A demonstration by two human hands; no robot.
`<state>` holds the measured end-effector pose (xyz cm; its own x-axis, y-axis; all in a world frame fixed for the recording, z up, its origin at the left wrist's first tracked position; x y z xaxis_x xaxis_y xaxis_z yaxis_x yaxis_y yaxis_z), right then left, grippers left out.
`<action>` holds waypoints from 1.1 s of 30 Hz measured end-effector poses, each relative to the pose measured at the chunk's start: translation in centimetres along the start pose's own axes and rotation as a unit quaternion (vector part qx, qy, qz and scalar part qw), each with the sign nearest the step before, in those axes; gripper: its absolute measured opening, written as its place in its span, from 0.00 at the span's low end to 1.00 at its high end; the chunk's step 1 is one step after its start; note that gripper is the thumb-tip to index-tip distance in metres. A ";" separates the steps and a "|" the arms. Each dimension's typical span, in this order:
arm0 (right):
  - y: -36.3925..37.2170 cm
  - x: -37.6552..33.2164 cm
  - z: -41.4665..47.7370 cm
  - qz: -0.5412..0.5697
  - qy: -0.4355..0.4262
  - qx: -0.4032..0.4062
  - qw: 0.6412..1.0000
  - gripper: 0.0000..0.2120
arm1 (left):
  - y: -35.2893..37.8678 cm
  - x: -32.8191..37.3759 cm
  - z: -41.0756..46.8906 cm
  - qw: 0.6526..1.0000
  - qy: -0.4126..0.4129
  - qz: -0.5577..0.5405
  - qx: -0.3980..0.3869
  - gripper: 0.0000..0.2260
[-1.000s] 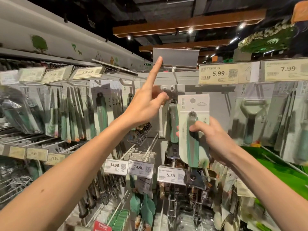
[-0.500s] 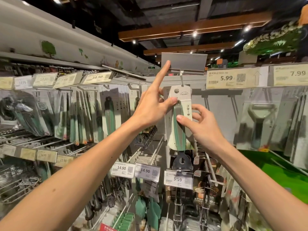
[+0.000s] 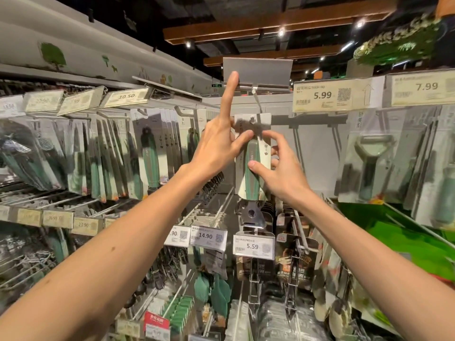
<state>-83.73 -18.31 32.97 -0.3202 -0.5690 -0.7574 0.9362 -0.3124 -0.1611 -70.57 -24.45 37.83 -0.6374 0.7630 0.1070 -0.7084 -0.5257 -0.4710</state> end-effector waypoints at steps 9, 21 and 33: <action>-0.5 0.1 -0.6 -0.052 0.042 0.005 0.998 0.30 | -0.9 -0.4 -0.1 0.996 0.015 0.065 -0.061 0.50; 5.2 -1.0 -15.7 -0.068 0.099 -0.009 0.993 0.09 | -13.3 2.4 -12.9 0.913 0.047 0.208 -0.347 0.13; 27.0 1.4 -41.5 -0.028 0.242 -0.299 0.923 0.15 | -28.4 -4.4 -47.4 0.798 -0.230 0.219 -0.513 0.12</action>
<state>-52.91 4.04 1.33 -0.4031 -0.1132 -0.9081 0.8794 0.2267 -0.4186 -33.31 4.95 9.27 -0.9668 0.2471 -0.0656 0.0828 0.0600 -0.9948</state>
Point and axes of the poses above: each hand's wrist, its own z-axis towards the middle knuckle, its own y-axis out of the palm, x = y × z, the point moved 3 cm from there along z, towards the middle knuckle, and after that the axes turned 14 degrees about z, right-handed, at the moved point
